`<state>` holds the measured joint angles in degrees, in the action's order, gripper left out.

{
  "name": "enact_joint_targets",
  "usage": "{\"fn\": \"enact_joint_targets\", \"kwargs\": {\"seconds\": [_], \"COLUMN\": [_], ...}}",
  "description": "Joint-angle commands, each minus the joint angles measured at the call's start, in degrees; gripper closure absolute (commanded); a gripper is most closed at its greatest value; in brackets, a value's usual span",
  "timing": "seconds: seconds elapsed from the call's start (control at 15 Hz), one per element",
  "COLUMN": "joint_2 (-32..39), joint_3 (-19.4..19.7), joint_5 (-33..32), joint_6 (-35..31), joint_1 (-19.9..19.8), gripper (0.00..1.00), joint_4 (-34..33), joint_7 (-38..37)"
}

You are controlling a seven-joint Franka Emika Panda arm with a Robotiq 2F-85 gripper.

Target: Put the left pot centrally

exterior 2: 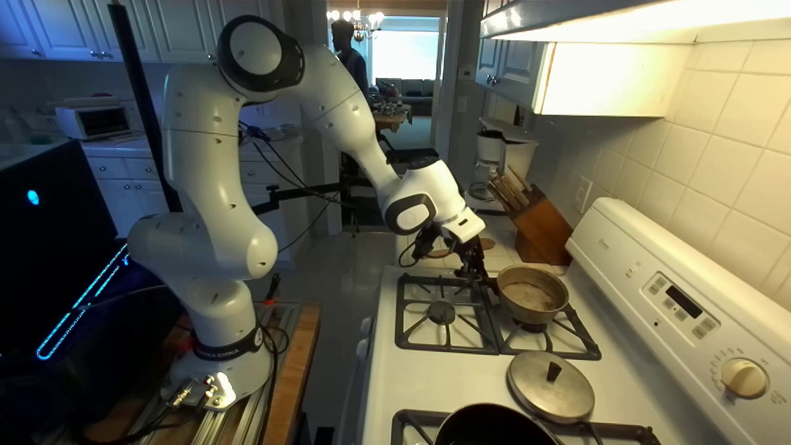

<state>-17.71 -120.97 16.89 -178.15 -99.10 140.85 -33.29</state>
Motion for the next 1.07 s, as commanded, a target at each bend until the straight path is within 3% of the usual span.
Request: {"fn": "enact_joint_targets", "kwargs": {"seconds": [0.0, 0.93, 1.0], "joint_2": [-0.8, -1.7, -1.8], "joint_3": [-2.5, -6.1, -6.2], "joint_5": [0.1, -0.3, -0.3], "joint_6": [-2.5, -4.6, -4.8], "joint_1": [-2.7, -7.1, -7.2], "gripper": [0.94, 0.94, 0.74], "joint_4": [-0.5, -1.1, -1.1], "joint_7": [0.8, 1.8, 1.8]}}
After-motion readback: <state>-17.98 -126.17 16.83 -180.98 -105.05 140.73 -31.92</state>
